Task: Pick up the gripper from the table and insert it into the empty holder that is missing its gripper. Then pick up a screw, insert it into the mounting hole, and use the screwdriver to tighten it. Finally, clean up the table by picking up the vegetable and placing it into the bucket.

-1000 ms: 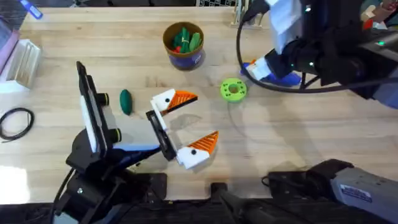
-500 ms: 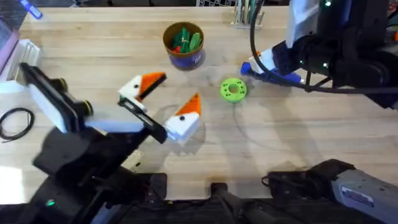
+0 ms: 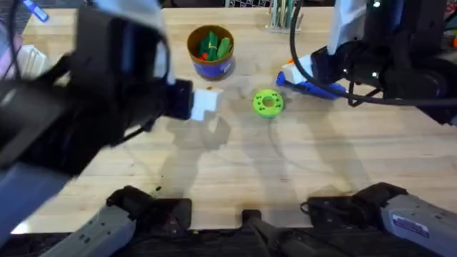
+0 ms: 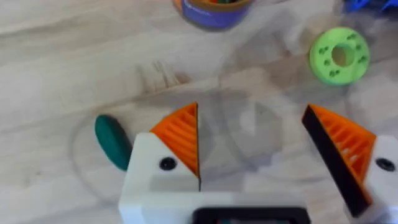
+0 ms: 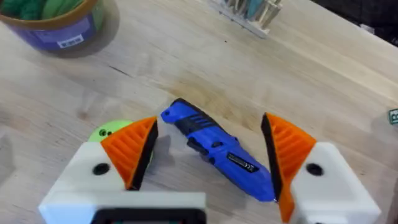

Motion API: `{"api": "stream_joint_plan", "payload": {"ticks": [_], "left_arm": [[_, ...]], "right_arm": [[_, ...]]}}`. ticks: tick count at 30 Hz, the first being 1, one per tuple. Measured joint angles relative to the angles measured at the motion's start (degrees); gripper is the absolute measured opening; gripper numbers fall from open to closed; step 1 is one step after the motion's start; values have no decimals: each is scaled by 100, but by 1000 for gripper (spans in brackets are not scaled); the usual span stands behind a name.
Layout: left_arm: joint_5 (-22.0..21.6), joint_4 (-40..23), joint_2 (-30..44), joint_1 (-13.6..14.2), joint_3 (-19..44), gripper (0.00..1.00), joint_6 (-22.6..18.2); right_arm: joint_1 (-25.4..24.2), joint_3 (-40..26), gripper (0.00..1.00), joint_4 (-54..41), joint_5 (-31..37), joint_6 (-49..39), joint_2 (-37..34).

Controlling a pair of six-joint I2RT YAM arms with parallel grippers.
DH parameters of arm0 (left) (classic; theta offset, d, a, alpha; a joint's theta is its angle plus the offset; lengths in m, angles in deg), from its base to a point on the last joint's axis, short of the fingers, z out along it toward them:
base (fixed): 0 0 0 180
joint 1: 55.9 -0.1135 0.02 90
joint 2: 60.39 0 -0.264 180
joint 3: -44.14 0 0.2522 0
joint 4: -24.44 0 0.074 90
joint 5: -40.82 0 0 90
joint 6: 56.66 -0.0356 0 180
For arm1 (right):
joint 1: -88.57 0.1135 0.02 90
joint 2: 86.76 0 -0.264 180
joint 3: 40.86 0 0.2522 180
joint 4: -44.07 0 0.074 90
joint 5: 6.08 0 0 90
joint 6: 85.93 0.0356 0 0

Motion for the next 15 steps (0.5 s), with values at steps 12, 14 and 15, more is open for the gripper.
{"api": "stream_joint_plan", "payload": {"ticks": [12, 14, 15], "left_arm": [[-200, -1506, 1861, -1584, 571, 985, 1078], [-203, -1518, 2000, -2069, 571, 985, 1201], [-202, -1509, 2058, -2284, 571, 985, 1218]], "right_arm": [[0, 0, 991, -45, -25, 1, 1], [0, 0, 991, -48, -35, 0, 0], [0, 0, 991, -46, -39, 2, 0]]}}
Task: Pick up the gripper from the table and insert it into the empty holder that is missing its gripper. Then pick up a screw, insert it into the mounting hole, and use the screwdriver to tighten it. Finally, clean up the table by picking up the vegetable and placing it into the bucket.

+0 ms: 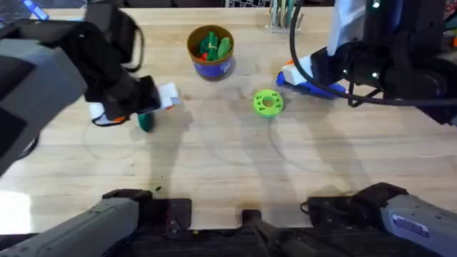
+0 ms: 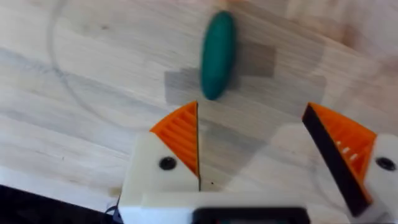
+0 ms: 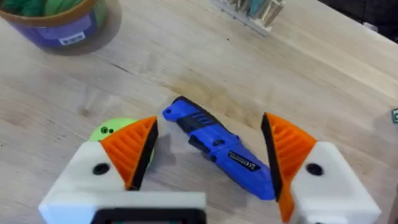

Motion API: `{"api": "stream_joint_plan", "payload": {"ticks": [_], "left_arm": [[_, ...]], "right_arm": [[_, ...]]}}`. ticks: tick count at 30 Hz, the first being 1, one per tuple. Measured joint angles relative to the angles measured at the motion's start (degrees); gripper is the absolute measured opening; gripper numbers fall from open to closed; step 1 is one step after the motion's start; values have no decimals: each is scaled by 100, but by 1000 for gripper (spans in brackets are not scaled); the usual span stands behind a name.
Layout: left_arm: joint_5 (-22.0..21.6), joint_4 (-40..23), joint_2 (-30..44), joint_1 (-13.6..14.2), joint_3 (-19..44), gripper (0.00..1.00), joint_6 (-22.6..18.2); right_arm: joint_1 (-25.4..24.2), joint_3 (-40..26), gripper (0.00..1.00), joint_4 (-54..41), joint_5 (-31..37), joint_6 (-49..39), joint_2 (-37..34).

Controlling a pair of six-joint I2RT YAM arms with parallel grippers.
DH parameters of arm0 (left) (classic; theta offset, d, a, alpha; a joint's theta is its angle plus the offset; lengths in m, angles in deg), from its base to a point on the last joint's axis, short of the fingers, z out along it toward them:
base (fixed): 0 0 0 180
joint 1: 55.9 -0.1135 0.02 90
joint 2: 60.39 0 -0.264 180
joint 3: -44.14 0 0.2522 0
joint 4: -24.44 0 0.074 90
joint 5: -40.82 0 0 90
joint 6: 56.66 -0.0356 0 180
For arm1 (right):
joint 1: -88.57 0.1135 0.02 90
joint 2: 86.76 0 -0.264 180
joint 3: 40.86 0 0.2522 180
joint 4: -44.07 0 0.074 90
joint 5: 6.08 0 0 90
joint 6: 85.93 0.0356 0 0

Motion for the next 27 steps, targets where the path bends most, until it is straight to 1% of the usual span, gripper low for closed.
{"api": "stream_joint_plan", "payload": {"ticks": [3, 5, 8, 10, 12, 18, 20, 21, 22, 25, 26, 27], "left_arm": [[0, 125, 158, -561, 0, 985, -12], [12, 281, 300, -925, 0, 985, -123], [64, 472, 561, -1307, 2, 985, -419], [79, 547, 773, -1425, 2, 985, -595], [95, 603, 1026, -1469, 2, 986, -717], [158, 875, 1796, -1474, 2, 986, -956], [237, 898, 1919, -1474, 55, 991, -1009], [237, 919, 1932, -1474, 88, 943, -1029], [246, 954, 1948, -1474, 100, 843, -1047], [292, 953, 1985, -1467, 111, 386, -1067], [283, 869, 1983, -1468, 123, 219, -1080], [275, 767, 1983, -1468, 156, 82, -1082]], "right_arm": [[0, 0, 991, 0, 0, -2, 2], [0, 0, 991, 0, 0, -2, 0], [0, 0, 991, 0, 0, -4, 2], [0, 0, 991, 0, 2, -4, 0], [0, 0, 991, 0, 2, -4, 0], [0, 0, 991, 0, 2, -4, 0], [0, 0, 991, 0, 2, -5, 0], [0, 0, 991, 0, 2, -4, 0], [0, 0, 991, 0, 2, -6, 0], [0, 0, 987, -2, 2, -6, 0], [0, 0, 990, 2, 2, -6, 0], [0, 0, 990, 0, 2, -6, 0]]}}
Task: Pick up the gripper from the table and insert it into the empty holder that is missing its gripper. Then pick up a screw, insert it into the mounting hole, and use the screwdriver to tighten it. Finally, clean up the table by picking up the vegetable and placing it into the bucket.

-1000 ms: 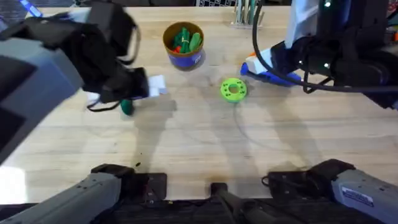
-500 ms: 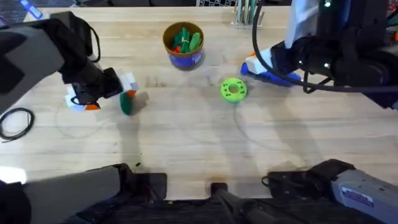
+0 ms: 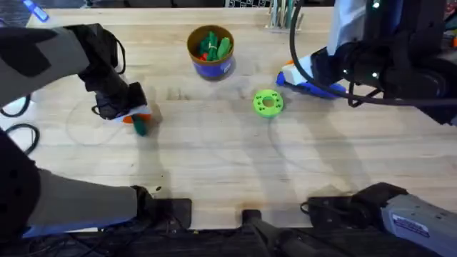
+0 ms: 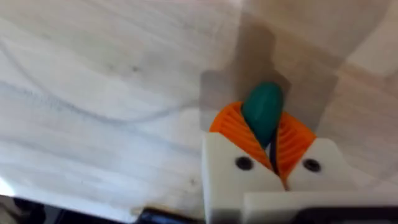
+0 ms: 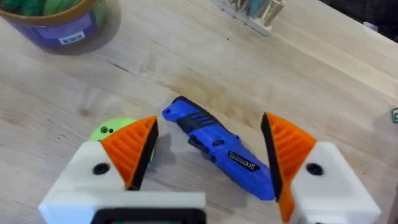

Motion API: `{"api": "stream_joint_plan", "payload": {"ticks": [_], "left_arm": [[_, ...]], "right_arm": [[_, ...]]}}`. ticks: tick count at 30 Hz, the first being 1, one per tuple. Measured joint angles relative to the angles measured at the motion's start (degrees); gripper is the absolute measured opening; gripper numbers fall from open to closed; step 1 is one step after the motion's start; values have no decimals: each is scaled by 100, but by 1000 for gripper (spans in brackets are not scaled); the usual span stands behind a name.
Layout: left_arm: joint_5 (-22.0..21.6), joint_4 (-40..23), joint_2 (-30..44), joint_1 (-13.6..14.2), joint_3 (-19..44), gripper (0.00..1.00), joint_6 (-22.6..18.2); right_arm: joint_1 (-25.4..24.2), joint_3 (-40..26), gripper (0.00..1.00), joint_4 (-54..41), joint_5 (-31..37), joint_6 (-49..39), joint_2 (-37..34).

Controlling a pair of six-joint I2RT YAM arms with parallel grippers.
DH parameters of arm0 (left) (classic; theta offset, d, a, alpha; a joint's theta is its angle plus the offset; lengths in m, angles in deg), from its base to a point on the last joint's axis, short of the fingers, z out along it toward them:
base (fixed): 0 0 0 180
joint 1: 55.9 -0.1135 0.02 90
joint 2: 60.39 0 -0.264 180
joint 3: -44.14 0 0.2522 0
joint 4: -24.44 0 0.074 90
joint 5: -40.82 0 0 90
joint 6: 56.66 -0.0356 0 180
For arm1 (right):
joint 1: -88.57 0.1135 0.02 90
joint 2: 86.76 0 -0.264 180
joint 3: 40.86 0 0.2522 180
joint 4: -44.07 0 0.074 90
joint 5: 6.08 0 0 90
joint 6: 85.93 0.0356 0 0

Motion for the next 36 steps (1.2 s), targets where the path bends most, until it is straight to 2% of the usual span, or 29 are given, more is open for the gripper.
{"api": "stream_joint_plan", "payload": {"ticks": [1, 5, 7, 9, 11, 14, 17, 20, 24, 28, 32, 33, 36], "left_arm": [[-6, -184, 0, 1, 47, 27, 0], [-8, -845, -15, 41, 423, 21, 114], [141, -974, -74, 149, 784, 20, 169], [427, -858, -201, 372, 1239, 20, 214], [800, -451, -341, 657, 1612, 20, 248], [1367, 586, -486, 1162, 1943, 20, 283], [1656, 1638, -488, 1731, 2024, 20, 291], [1655, 2216, -367, 2202, 2024, 20, 304], [1319, 2508, -25, 2523, 2023, 20, 303], [955, 2512, 401, 2515, 2021, 20, 303], [785, 2507, 707, 2469, 2019, 20, 304], [749, 2505, 735, 2464, 2019, 85, 287], [701, 2518, 730, 2464, 2019, 535, 298]], "right_arm": [[0, 0, 991, 0, 0, 0, 0], [0, 0, 991, 3, 0, 0, 0], [0, 0, 991, 4, 0, 0, 0], [0, 0, 991, 4, 0, 0, 2], [0, 0, 991, 4, 0, 0, 0], [0, 0, 991, 3, 0, 0, 0], [0, 0, 988, 2, 0, 1, 0], [0, 0, 991, 2, 0, 0, 1], [0, 0, 991, 2, -1, 0, 0], [0, 0, 992, 2, 0, 0, 1], [0, 0, 992, 2, 0, 0, 0], [0, 0, 992, 2, 0, 0, 0], [0, 0, 991, 2, 0, 0, 0]]}}
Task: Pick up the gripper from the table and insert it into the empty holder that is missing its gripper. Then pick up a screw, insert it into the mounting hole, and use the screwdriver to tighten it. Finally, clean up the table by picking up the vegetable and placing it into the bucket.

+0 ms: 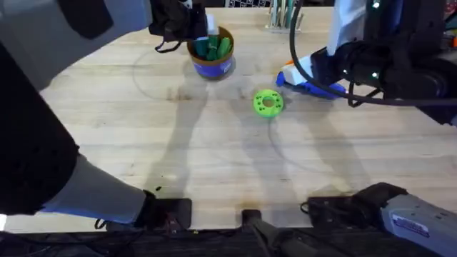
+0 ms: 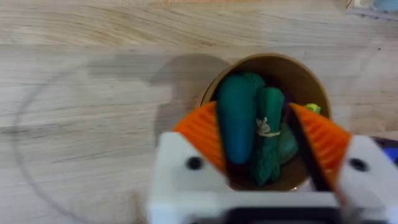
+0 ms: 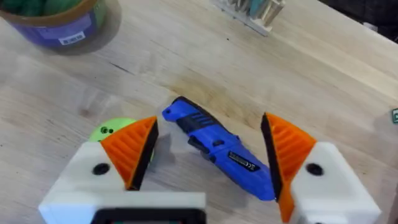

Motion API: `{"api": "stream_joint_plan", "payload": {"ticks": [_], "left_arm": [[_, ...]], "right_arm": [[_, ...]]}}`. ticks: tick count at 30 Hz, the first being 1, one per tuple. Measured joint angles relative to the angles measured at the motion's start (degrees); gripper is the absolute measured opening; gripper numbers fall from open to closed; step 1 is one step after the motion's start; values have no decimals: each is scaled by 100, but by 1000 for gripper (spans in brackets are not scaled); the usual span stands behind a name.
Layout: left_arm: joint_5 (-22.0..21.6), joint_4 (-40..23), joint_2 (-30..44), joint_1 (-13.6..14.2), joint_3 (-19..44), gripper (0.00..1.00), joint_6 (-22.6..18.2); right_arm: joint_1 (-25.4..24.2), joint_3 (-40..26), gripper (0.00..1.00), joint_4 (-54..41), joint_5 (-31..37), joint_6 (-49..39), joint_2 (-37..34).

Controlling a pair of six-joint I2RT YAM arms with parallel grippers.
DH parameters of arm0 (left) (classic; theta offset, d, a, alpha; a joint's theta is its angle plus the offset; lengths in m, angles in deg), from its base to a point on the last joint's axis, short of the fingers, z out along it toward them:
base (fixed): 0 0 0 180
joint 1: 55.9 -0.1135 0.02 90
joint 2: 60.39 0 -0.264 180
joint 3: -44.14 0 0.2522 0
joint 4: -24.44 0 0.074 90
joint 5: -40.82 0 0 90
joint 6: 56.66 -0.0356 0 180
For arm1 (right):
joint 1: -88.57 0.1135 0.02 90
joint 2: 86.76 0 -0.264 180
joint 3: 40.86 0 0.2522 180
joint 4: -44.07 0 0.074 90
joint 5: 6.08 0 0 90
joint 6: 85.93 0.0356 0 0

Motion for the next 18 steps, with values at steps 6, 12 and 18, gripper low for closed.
{"api": "stream_joint_plan", "payload": {"ticks": [6, 12, 18], "left_arm": [[-26, -380, -82, 0, 13, 985, -52], [-35, -1822, -930, 28, 405, 985, -513], [-35, -3209, -2572, 72, 860, 985, -963]], "right_arm": [[0, -36, 992, -251, -2, 327, 15], [0, -919, 991, -2301, -2, 843, 226], [0, -2431, 991, -3808, -2, 1387, 598]]}}
